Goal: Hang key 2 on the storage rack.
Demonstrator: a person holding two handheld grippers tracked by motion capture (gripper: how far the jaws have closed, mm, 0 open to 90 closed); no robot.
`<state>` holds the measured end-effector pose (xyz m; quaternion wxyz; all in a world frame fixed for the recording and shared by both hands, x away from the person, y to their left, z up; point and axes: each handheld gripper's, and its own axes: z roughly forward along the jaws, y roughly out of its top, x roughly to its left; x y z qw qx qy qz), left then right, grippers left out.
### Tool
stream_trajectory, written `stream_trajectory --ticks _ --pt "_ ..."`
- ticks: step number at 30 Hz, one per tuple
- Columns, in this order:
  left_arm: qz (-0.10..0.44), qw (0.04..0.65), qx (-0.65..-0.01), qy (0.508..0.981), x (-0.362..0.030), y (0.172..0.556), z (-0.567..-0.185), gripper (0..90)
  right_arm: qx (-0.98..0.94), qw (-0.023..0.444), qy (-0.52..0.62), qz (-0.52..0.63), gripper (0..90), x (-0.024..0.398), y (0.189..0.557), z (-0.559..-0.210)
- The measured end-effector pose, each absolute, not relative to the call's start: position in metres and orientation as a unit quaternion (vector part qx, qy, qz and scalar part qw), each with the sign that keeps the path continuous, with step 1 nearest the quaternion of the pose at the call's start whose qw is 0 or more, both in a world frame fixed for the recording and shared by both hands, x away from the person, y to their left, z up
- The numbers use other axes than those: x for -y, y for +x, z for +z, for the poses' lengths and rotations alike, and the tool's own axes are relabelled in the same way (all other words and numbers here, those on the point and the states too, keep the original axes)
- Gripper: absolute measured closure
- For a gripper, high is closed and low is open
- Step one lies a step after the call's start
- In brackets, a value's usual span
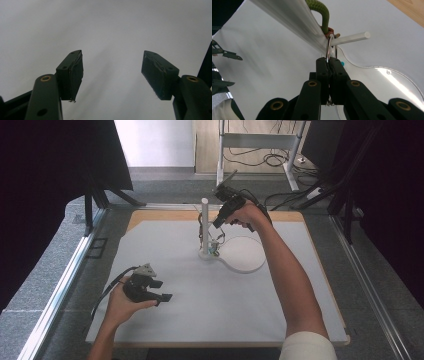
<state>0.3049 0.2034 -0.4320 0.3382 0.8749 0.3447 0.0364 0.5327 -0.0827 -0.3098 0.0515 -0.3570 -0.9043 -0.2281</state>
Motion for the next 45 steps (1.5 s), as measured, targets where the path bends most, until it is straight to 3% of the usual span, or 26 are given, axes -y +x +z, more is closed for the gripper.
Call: stream_trajectory --ticks 16,26,37,45 --pt "0.036 0.332 -0.345 0.877 -0.201 0.305 -0.434 34.4 0.900 0.050 -0.353 -0.253 77.1 0.105 0.515 -0.305" --pt "0.037 0.327 -0.345 0.879 -0.200 0.306 -0.435 34.4 0.888 0.035 -0.349 -0.298 64.5 0.143 0.475 -0.307" --pt "0.039 0.317 -0.344 0.883 -0.198 0.306 -0.437 34.3 0.874 -0.003 -0.346 -0.341 55.2 0.184 0.415 -0.341" --pt "0.041 0.317 -0.344 0.883 -0.198 0.305 -0.437 34.1 0.862 -0.024 -0.356 -0.361 50.9 0.211 0.374 -0.386"
